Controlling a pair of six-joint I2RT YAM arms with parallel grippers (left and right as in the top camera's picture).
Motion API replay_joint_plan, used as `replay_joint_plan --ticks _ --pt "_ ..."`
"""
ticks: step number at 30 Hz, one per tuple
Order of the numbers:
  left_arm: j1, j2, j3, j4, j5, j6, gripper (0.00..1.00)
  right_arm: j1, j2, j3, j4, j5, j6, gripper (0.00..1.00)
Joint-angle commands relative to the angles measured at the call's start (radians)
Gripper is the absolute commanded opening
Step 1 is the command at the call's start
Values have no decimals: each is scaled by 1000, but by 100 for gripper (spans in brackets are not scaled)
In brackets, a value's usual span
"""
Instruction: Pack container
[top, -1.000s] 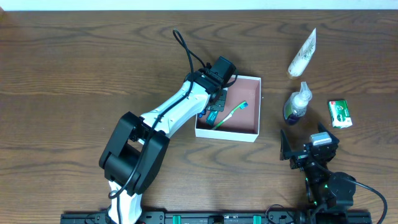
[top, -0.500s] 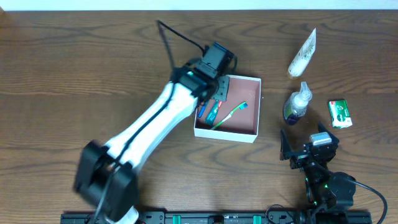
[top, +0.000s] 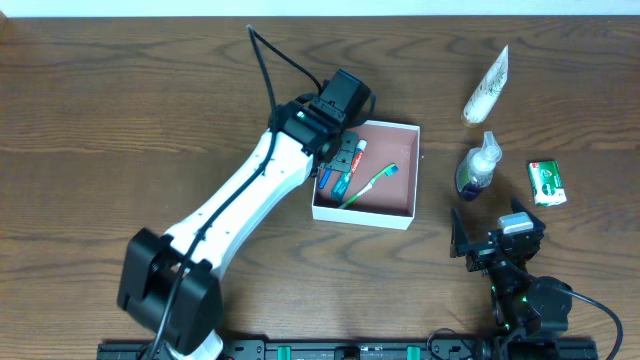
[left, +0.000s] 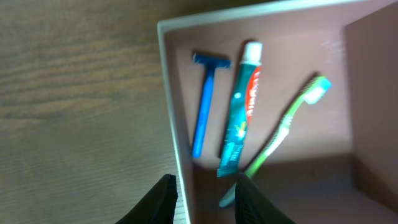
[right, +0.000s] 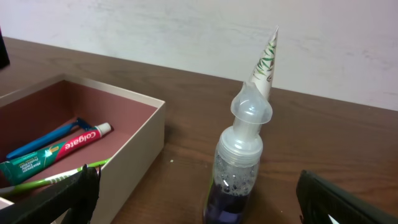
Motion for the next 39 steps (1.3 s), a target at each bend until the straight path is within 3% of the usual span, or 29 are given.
replay_joint_plan --ticks 1,12,39 --pt "38 26 -5 -10 -20 14 32 -7 -6 -4 0 -4 -10 99" --pt "110 71 -10 -39 33 82 32 -7 -6 -4 0 -4 -10 99" --pt "110 82 -48 -1 117 50 33 -7 -6 -4 -1 -4 -10 99"
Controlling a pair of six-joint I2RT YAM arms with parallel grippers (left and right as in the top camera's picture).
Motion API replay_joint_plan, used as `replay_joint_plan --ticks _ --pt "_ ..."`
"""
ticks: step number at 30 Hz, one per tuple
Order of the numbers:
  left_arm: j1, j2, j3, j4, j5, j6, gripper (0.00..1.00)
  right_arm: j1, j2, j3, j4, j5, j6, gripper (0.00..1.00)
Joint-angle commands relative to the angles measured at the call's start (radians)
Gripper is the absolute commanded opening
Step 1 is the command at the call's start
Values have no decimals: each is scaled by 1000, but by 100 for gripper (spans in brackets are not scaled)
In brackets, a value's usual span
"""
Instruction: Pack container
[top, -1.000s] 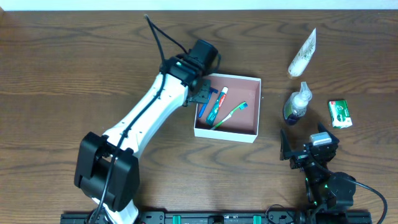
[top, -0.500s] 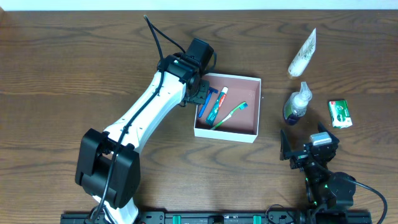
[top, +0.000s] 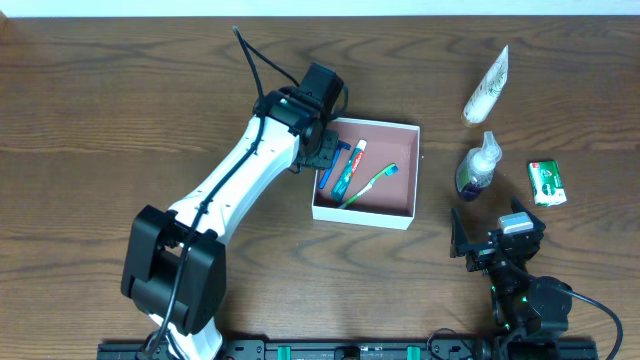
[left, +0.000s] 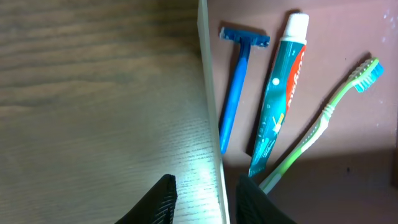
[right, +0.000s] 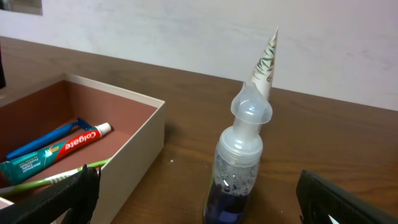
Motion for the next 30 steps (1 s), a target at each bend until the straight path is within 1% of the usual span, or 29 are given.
replay_joint_plan --ticks 1,21,25,27,30 --pt "2 19 -17 3 13 -17 33 -7 -6 -4 -1 -4 -10 99" --pt "2 85 -17 7 24 -33 32 -7 -6 -4 -1 -4 -10 99" --pt "2 85 -17 7 24 -53 14 -7 -6 -4 0 -3 -10 99" --pt "2 85 -17 7 24 -71 6 -7 -6 -4 0 -4 -10 99" --pt "2 85 -17 7 24 -99 6 -7 -6 -4 -1 -4 -10 99"
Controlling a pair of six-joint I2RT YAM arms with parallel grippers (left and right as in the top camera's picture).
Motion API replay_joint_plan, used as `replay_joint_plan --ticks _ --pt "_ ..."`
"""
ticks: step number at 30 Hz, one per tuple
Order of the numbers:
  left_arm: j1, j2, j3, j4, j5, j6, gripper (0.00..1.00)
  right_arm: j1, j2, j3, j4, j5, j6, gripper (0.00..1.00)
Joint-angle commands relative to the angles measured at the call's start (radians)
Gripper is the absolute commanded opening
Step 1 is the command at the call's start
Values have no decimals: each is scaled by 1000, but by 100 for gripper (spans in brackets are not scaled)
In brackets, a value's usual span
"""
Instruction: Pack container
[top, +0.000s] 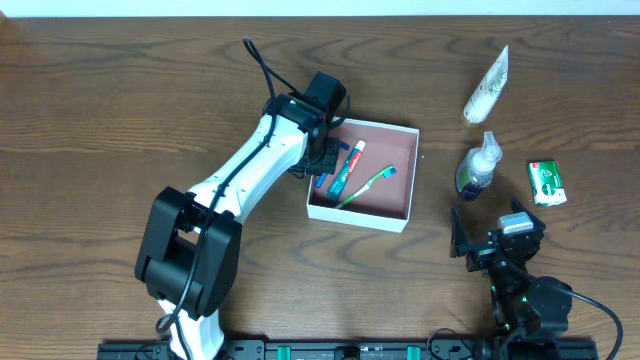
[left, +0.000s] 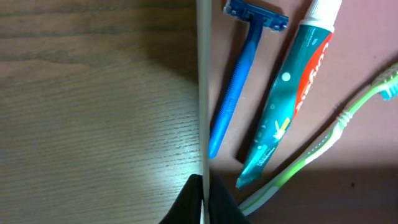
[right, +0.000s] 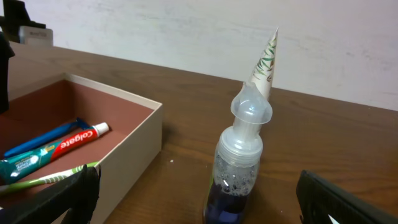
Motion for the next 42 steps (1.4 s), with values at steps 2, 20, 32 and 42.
replay_joint_plan --ticks 2,20,32,42 --pt "2 5 -7 -3 -5 -79 6 -7 -6 -4 0 -4 -10 99" --pt "2 5 -7 26 -5 -461 6 -7 -6 -4 -1 -4 -10 99" --pt "2 5 -7 7 -5 -251 6 -7 -6 -4 -1 -4 -10 99" --pt "-1 5 -7 3 -4 -160 6 -7 -6 -4 -1 -4 -10 99"
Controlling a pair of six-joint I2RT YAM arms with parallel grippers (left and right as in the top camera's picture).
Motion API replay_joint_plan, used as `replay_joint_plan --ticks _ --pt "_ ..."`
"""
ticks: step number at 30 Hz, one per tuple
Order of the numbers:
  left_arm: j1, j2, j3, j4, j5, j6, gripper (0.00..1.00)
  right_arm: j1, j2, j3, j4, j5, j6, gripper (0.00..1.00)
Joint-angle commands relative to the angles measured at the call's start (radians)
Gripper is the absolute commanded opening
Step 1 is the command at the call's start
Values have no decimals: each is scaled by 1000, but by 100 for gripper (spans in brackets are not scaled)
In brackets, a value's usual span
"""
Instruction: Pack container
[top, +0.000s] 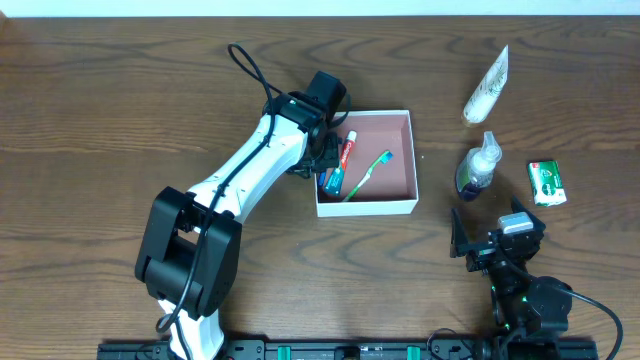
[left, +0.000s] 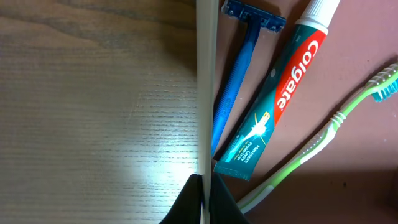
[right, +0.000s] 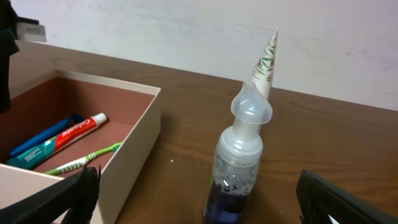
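Observation:
A white box with a pink floor (top: 367, 207) stands mid-table. In it lie a blue razor (left: 239, 68), a toothpaste tube (left: 280, 99) and a green toothbrush (left: 323, 140). My left gripper (top: 322, 160) is shut on the box's left wall (left: 206, 74), one finger on each side of it. A spray bottle (top: 477, 167) stands right of the box, with a white tube (top: 488, 87) behind it and a green packet (top: 547, 183) further right. My right gripper (top: 497, 245) rests open near the front edge, facing the bottle (right: 244, 155).
Bare wooden table lies left of the box and between the box and the bottle. The left arm reaches in from the front left across the table. A pale wall runs behind the table in the right wrist view.
With my left gripper still shut on its left wall, the box has turned a little and shifted toward the far side. The items inside slid slightly. The right arm has not moved.
My left gripper hung open over the box's left wall. Then it stood lower, still open, astride that wall. Then it was shut on the wall with the box slightly turned. Now the box sits squarer and further back. The right gripper stayed open and still.

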Motion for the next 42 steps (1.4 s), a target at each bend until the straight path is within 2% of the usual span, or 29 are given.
replay_joint_plan --ticks 1,23,35,42 --pt "-2 5 -7 -6 -2 50 6 -7 -6 -4 -1 -4 -10 99" --pt "-25 5 -7 -3 0 66 6 -7 -6 -4 -1 -3 -10 99" --pt "-21 5 -7 -2 -31 -37 6 -7 -6 -4 -1 -4 -10 99" --pt "-20 5 -7 5 -31 -50 6 -7 -6 -4 0 -4 -10 99"
